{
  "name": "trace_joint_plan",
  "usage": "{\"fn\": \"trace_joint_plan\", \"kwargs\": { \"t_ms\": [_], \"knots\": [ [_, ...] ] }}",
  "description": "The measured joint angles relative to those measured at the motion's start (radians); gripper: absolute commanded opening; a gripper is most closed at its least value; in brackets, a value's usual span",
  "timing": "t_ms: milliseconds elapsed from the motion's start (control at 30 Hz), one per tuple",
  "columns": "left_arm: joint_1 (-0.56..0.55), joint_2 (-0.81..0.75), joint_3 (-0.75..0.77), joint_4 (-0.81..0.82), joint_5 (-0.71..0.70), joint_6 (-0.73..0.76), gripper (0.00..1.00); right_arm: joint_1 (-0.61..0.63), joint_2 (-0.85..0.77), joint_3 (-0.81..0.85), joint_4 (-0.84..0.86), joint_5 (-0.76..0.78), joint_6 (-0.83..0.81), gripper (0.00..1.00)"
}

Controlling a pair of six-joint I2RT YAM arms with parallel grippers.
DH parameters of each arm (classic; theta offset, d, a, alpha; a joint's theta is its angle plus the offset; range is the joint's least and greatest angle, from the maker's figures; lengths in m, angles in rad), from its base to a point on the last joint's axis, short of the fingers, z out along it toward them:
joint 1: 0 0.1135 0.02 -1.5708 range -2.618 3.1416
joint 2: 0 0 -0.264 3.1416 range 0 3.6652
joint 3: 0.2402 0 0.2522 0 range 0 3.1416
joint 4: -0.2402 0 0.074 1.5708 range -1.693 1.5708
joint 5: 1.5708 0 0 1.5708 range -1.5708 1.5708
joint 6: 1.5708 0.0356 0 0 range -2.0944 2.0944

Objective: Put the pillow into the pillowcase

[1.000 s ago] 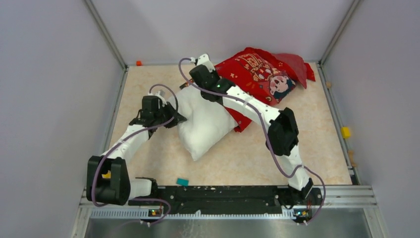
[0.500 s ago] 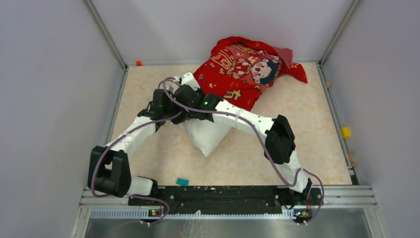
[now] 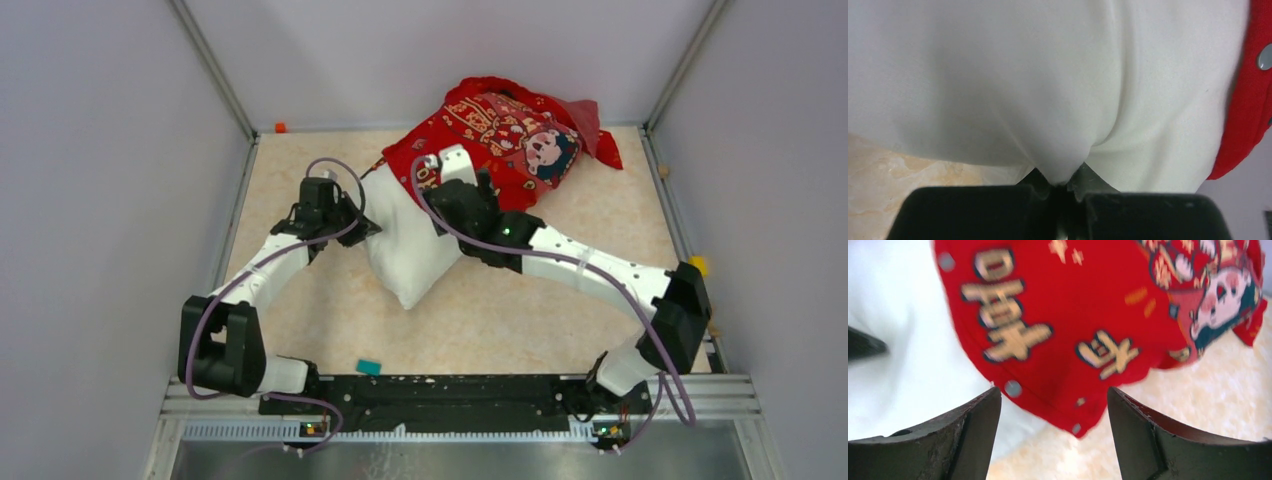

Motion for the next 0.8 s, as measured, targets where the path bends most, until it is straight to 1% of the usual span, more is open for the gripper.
{"fn": "trace_joint_plan", "kwargs": {
  "t_ms": [100, 333, 433, 533, 700, 767, 800],
  "knots": [
    [0.002, 0.0, 0.0, 0.0, 0.0, 0.0, 0.0, -0.01, -0.072, -0.175, 0.037, 0.008, 0.007, 0.78],
    [0.007, 0.0, 0.001, 0.0, 0.0, 0.004, 0.0, -0.024, -0.075, -0.438, 0.074, 0.008, 0.063, 0.78],
    [0.01, 0.0, 0.004, -0.001, 0.0, 0.007, 0.0, -0.054, -0.058, -0.475, 0.104, 0.011, 0.089, 0.77],
    [0.014, 0.0, 0.008, -0.002, 0.0, 0.013, 0.0, -0.095, -0.022, -0.481, 0.139, 0.025, 0.106, 0.74],
    [0.018, 0.0, 0.011, -0.004, -0.001, 0.022, 0.0, -0.151, 0.056, -0.48, 0.238, 0.03, 0.102, 0.72],
    [0.019, 0.0, 0.012, -0.006, -0.001, 0.024, 0.0, -0.161, 0.092, -0.477, 0.264, 0.033, 0.094, 0.69],
    [0.019, 0.0, 0.012, -0.006, -0.001, 0.026, 0.0, -0.162, 0.11, -0.475, 0.273, 0.034, 0.089, 0.64]
  ]
}}
